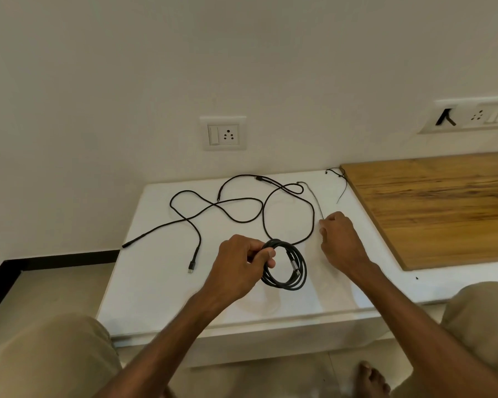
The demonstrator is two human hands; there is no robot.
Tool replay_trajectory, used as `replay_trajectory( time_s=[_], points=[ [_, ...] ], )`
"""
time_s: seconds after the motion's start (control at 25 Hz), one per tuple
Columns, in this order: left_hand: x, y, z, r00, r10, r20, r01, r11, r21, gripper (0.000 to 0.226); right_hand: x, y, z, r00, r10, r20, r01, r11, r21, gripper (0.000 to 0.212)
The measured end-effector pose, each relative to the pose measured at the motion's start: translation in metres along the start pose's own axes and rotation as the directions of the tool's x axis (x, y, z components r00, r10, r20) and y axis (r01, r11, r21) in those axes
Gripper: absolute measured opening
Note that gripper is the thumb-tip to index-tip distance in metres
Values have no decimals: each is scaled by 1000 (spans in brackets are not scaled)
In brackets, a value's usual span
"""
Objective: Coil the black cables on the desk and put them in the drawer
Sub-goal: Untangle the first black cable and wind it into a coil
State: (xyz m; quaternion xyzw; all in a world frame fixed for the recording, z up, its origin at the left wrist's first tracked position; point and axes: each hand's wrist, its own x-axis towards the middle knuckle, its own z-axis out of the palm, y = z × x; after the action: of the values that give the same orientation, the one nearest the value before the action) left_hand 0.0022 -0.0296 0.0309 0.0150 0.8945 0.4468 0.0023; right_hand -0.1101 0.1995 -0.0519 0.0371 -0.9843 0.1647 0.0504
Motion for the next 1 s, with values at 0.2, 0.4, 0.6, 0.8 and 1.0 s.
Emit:
replay_trajectory(
  time_s=[0.2,0.4,0.6,0.8,1.0],
  points=[
    [-1,0,-1,1000,10,1,-10,1000,-12,28,-31,-2,-20,991,-38,128,43,998,-35,45],
    [-2,0,-3,1000,1,10,-1,1000,-17,27,-69,1,-26,982,1,187,8,999,-47,25],
    [-3,1,-2,1000,-3,20,3,1000,-3,27,-76,-8,-46,988,-2,153,-14,995,104,23],
    [-4,0,0,999,-14,39,14,1000,13,28,-52,12,-52,967,-89,237,77,995,60,40],
    [-2,-1,-2,999,-35,32,35,999,4,28,-60,2,-52,963,-123,240,125,992,5,9]
  ],
)
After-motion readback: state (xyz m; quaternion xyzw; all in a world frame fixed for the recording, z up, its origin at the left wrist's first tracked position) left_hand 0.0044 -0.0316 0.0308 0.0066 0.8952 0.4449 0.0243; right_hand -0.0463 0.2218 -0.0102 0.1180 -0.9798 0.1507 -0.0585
